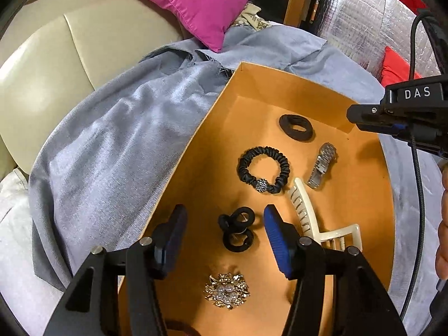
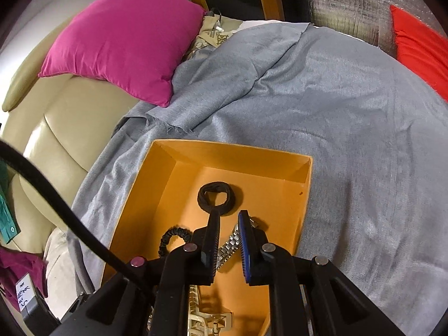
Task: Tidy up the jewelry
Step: 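Open the left tool to drop the hair ties while the right tool releases the ring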
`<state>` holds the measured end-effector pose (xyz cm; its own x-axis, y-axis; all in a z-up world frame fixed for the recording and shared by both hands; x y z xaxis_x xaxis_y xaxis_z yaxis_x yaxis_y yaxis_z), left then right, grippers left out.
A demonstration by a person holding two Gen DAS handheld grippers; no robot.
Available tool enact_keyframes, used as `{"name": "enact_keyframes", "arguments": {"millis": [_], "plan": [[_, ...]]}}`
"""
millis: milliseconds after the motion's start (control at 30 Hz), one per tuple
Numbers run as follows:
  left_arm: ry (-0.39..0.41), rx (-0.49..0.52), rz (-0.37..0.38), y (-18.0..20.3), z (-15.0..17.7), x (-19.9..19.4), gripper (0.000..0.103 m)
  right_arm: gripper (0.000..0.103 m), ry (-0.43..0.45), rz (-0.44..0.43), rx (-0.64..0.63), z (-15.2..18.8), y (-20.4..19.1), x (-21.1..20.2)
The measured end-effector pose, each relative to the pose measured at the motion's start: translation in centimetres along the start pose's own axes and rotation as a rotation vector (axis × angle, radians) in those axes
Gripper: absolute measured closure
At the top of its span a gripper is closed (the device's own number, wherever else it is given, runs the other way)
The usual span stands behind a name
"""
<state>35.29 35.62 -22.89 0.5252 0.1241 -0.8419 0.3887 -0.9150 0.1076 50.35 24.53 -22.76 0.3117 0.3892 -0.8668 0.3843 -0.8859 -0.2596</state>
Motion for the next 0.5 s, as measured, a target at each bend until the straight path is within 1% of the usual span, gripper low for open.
{"name": "enact_keyframes", "arguments": {"millis": [267, 500], "plan": [[0.0, 0.005, -0.01, -0.1, 0.0, 0.1, 0.045, 0.087, -0.001, -0.006, -0.001, 0.2, -0.1, 0.3], [-0.001, 0.009, -0.028, 0.1, 0.2, 0.0, 0.045, 0.087, 0.029, -0.015, -0.021, 1.0, -0.3, -2.0]]}}
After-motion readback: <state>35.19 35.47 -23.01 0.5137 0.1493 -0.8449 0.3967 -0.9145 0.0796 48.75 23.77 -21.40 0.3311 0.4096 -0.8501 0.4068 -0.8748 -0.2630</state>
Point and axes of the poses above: each gripper's, at about its wrist camera, not at the fingertips, and x roughly the way its jaws point, y to its right, z to its underside, the point moved 3 cm from there along x, roughly the way its jaws point, and after that the axes turned 2 degrees about -y, right-handed, at the moved point
